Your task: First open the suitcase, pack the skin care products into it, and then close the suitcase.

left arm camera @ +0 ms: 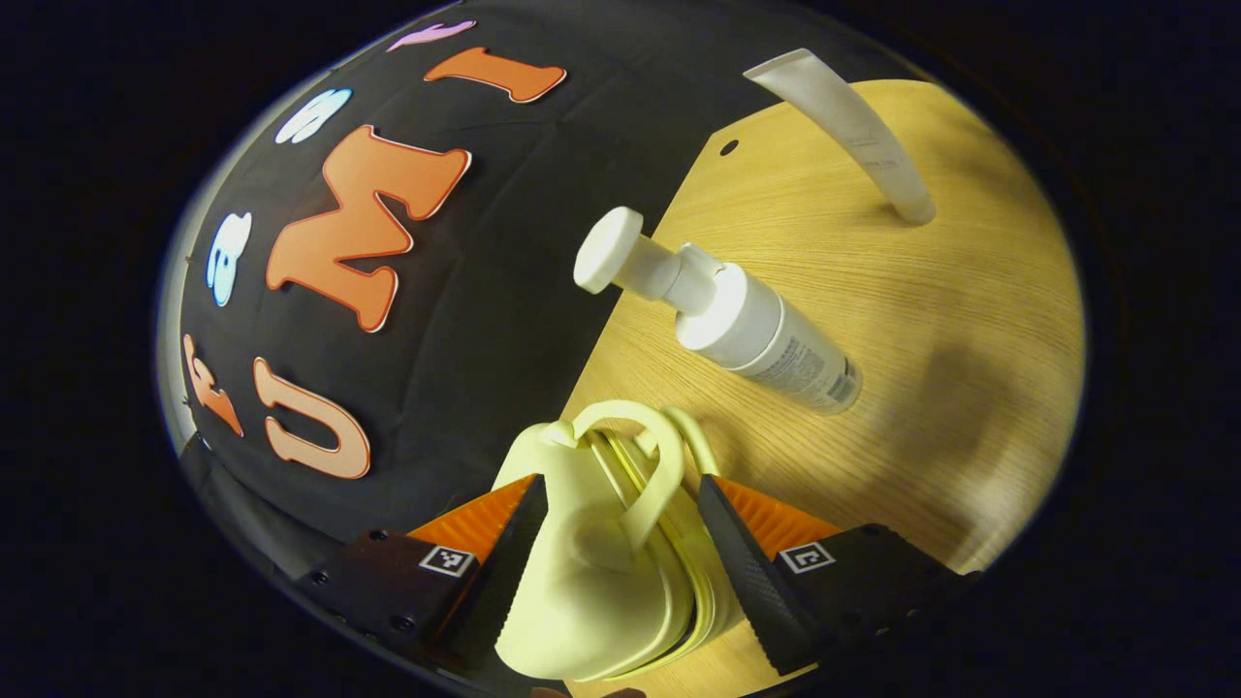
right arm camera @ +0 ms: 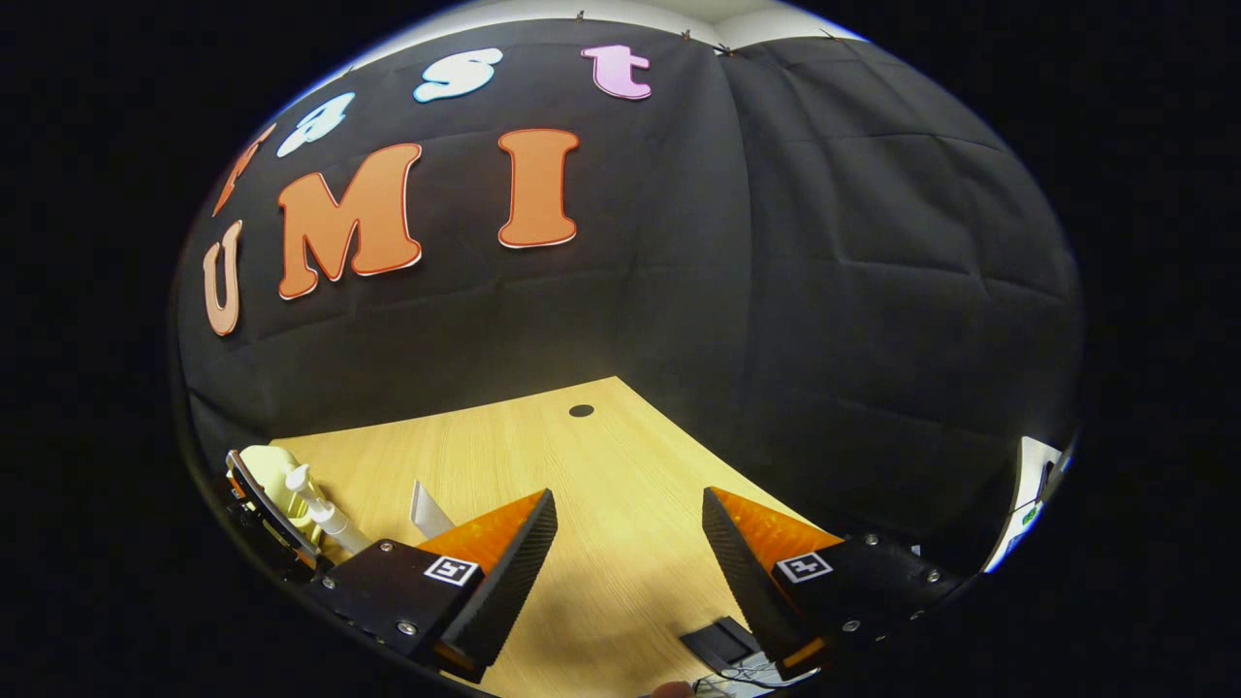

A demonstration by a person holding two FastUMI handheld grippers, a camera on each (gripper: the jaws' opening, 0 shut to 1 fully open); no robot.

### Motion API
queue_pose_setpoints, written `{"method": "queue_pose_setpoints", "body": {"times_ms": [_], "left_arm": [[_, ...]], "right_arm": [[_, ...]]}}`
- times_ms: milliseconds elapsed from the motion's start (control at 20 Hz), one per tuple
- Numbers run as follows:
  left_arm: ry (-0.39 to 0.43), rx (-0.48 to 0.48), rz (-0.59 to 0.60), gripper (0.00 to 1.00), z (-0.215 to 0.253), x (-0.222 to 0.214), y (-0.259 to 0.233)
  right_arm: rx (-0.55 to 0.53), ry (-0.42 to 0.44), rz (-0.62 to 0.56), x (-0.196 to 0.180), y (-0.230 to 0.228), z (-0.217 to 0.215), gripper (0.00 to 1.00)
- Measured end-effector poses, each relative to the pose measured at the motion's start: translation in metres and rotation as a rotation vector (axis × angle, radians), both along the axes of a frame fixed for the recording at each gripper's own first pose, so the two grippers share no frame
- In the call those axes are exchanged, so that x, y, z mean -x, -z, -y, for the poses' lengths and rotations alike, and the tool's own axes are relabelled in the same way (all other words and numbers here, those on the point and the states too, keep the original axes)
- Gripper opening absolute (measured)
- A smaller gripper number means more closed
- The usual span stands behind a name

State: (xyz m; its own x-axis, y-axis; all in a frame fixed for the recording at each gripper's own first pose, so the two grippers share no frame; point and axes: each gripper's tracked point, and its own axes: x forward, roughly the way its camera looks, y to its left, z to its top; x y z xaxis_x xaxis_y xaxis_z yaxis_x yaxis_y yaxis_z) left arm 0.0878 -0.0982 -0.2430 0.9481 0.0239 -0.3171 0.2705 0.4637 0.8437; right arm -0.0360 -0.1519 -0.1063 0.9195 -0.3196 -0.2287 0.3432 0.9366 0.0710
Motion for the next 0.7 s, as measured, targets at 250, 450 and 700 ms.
{"method": "queue_pose_setpoints", "body": {"times_ms": [250,450,700], "left_arm": [[-0.007,-0.026,-0.036,1.00,-0.001,-0.012,0.014],[-0.027,-0.016,-0.062,0.64,-0.002,-0.014,0.019],[0.011,0.006,-0.064,0.13,0.003,-0.007,0.009]], "right_arm": [[-0.008,0.008,-0.006,0.003,0.001,-0.003,0.96],[0.002,0.002,-0.008,0.007,-0.002,-0.007,0.96],[-0.010,-0.011,-0.001,0.006,-0.010,-0.014,0.96]]}}
